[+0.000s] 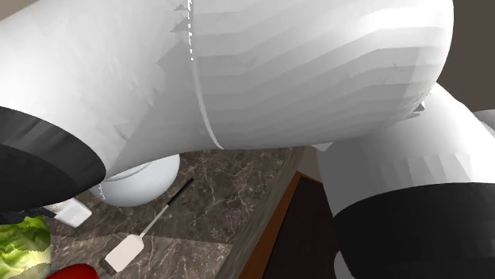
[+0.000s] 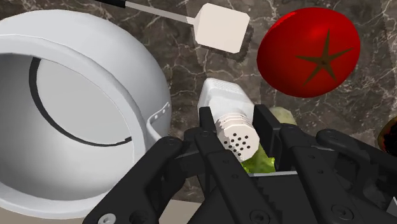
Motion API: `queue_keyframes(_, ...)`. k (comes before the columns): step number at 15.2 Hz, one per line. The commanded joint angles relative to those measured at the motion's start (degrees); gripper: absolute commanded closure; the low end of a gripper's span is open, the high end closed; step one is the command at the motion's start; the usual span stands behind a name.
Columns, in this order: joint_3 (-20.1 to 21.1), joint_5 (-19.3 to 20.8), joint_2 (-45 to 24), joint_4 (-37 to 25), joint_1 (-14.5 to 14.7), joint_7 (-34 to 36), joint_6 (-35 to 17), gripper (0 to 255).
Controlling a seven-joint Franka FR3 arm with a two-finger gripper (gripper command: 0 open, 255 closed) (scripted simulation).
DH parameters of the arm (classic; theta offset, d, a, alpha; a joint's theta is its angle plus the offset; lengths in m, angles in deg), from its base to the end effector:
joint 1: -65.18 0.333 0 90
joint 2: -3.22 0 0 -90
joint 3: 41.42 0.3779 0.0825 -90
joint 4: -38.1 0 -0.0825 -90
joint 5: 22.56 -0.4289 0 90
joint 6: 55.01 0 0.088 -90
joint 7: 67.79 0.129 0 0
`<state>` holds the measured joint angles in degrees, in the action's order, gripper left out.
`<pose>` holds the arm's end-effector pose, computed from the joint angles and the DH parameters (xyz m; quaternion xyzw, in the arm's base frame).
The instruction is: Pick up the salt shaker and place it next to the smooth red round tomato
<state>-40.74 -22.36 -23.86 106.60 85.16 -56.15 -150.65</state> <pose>0.7200 0.2688 0.5434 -0.9969 -0.0782 -0.0002 0.0011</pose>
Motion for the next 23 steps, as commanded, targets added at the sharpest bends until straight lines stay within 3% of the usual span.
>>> queue_keyframes(1,0.0,0.0,0.2,2.0,0.0,0.0,-1.8,255)
queue_keyframes(23,0.0,0.0,-1.3,16.7,0.0,0.0,-18.0,255)
